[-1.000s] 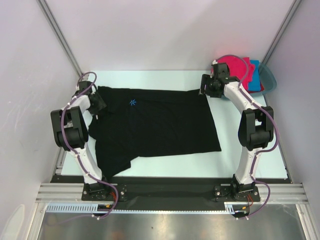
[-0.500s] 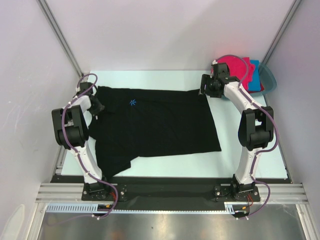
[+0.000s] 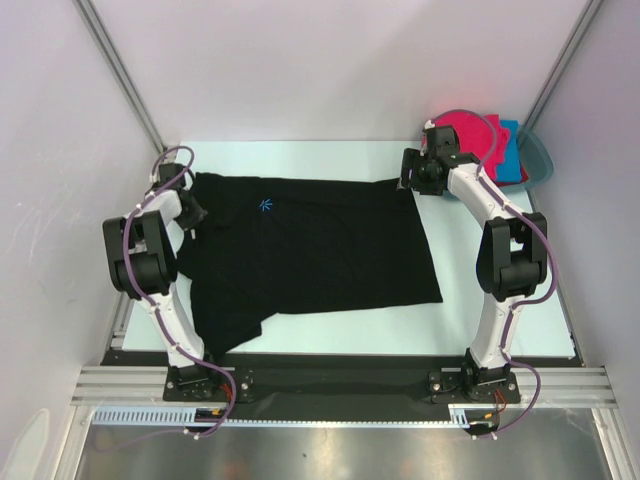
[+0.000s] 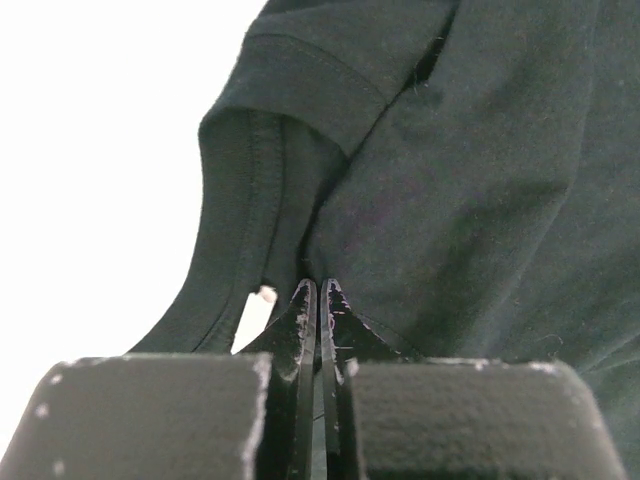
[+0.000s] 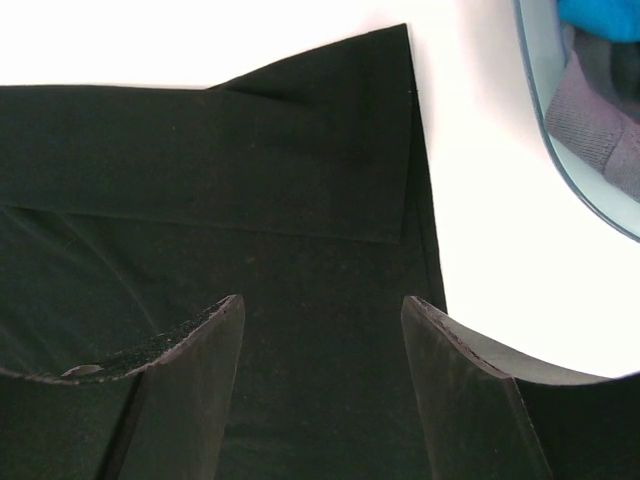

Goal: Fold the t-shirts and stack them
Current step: Fold the tshirt

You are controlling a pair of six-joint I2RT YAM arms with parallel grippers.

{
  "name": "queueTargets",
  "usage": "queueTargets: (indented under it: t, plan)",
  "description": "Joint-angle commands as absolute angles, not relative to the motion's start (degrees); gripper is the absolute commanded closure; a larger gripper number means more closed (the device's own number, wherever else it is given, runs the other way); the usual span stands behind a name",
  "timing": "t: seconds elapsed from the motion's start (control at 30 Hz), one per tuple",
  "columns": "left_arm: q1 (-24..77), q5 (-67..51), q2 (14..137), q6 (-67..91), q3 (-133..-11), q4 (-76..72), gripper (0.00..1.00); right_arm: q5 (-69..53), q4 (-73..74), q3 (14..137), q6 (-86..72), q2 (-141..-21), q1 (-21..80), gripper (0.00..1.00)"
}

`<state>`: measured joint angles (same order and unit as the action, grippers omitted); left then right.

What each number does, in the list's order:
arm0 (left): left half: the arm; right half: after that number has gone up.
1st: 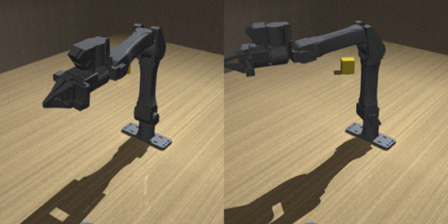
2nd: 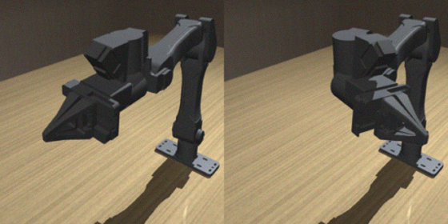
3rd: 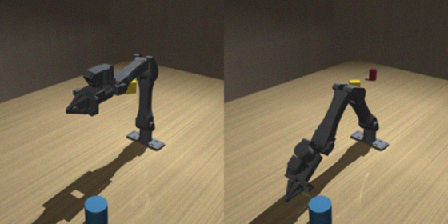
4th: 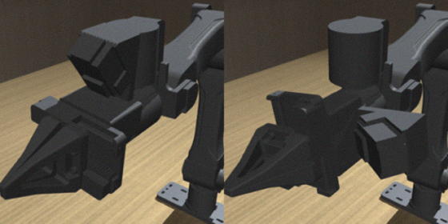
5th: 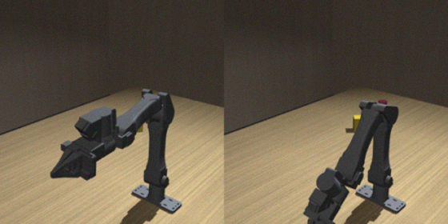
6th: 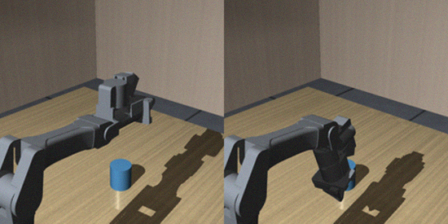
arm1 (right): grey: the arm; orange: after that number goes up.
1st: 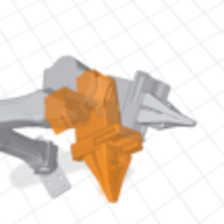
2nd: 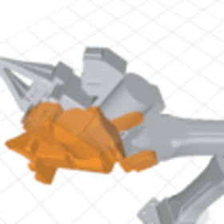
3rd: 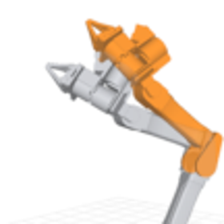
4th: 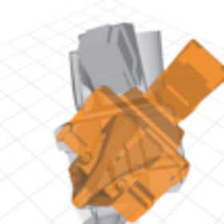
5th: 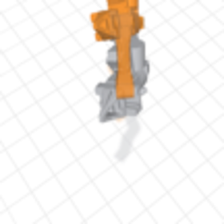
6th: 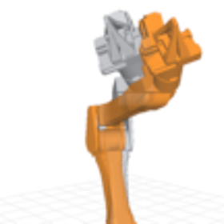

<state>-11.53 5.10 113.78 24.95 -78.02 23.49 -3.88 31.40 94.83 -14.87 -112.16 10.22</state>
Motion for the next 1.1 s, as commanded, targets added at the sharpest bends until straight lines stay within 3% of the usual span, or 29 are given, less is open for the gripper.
queueTargets:
  t: [0.0, 0.43, 0.47, 0.5, 0.63, 0.8, 0.9, 1.07]
  plan:
    - [-11.8, 7.6, 109.3, 24.1, -80.2, 24.9, 0.99, -4.8, 30.1, 95.4, -14.6, -110.2, 10.1, 0.3]
    - [-13.3, 11.5, 106.3, 22.9, -80.9, 27.4, 0.99, -5.1, 30.2, 95.3, -14.4, -110.1, 10.0, 0.3]
    - [-13.4, 11.6, 106.4, 22.9, -81.1, 28.4, 0.94, -5.1, 30.2, 95.3, -14.4, -110.1, 10.1, 0.3]
    - [-13.4, 11.4, 106.7, 22.9, -81.6, 28.6, 0.77, -5.2, 30.2, 95.4, -14.4, -110.1, 10.1, 0.3]
    - [-13.3, 11.1, 106.9, 22.9, -81.4, 28.7, 0.4, -6.4, 30.1, 95.3, -14.6, -110.0, 10.1, 0.3]
    - [-12.1, 7.0, 102.6, 23.1, -76.7, 22.6, 0.38, -17.2, 23.6, 92.6, -17.5, -109.6, 10.5, 0.3]
    - [-10.5, 6.7, 100.9, 23.3, -76.4, 21.6, 0.37, -32.8, 12.6, 88.3, -25.3, -110.5, 11.2, 0.32]
    - [-7.7, 5.7, 98.5, 23.8, -75.4, 20.4, 0.37, -38.8, 1.1, 86.9, -35.4, -115.2, 18.1, 0.32]
